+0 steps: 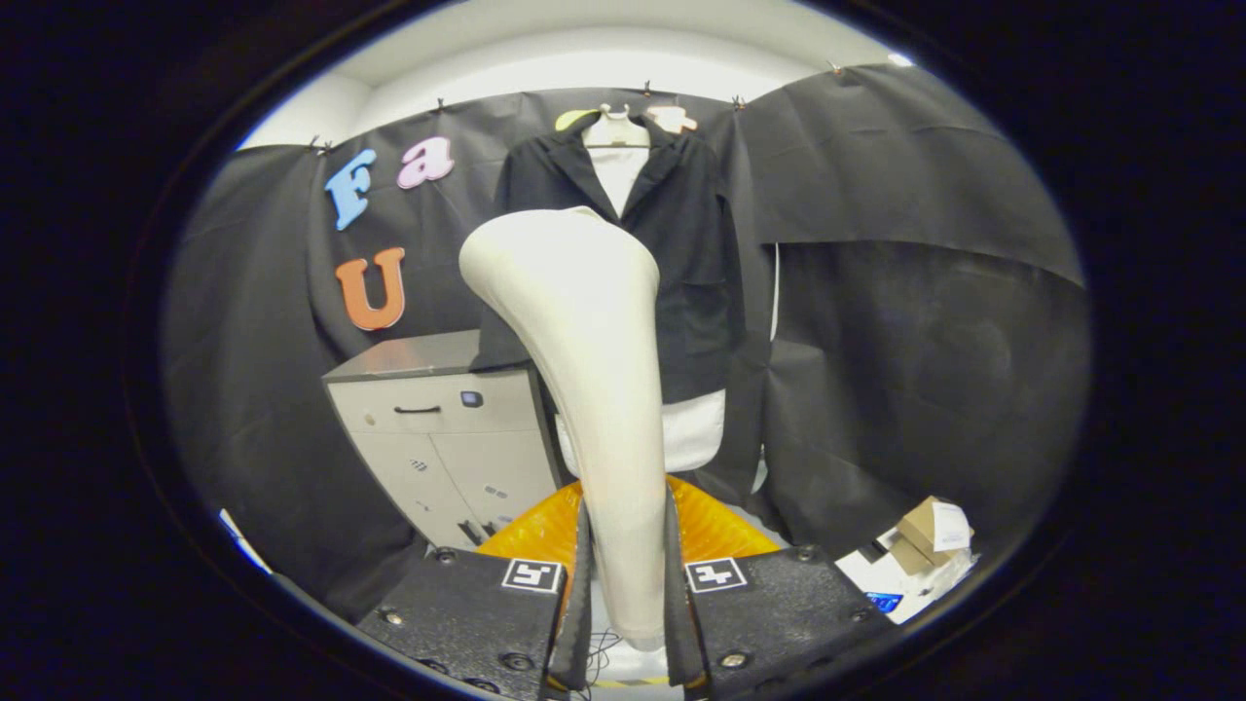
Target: Iron the clothes twice with a garment steamer, once on the left side and once on the right side.
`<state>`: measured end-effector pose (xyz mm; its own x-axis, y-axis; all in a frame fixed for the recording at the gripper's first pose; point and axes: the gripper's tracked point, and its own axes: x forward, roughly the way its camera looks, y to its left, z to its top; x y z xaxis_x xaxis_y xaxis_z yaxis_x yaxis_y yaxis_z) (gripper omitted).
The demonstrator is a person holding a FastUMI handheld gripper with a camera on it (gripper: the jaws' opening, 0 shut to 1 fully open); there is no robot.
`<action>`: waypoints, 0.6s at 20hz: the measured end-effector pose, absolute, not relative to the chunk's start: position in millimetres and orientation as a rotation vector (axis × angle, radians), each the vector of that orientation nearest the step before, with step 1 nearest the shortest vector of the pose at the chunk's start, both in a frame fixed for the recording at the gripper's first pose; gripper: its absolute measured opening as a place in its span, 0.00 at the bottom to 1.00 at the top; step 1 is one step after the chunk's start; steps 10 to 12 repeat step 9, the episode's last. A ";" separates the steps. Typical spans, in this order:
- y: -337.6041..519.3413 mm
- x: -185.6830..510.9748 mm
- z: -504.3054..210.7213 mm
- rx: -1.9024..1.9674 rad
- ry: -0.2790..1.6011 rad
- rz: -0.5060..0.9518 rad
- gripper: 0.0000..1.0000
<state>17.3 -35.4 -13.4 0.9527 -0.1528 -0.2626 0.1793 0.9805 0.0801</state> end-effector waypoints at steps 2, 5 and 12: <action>-24.3 0.4 -16.5 0.104 0.247 -0.144 0.33; -16.6 -21.9 -29.4 0.092 0.258 -0.105 0.33; -6.8 -38.0 -40.1 0.072 0.267 -0.072 0.33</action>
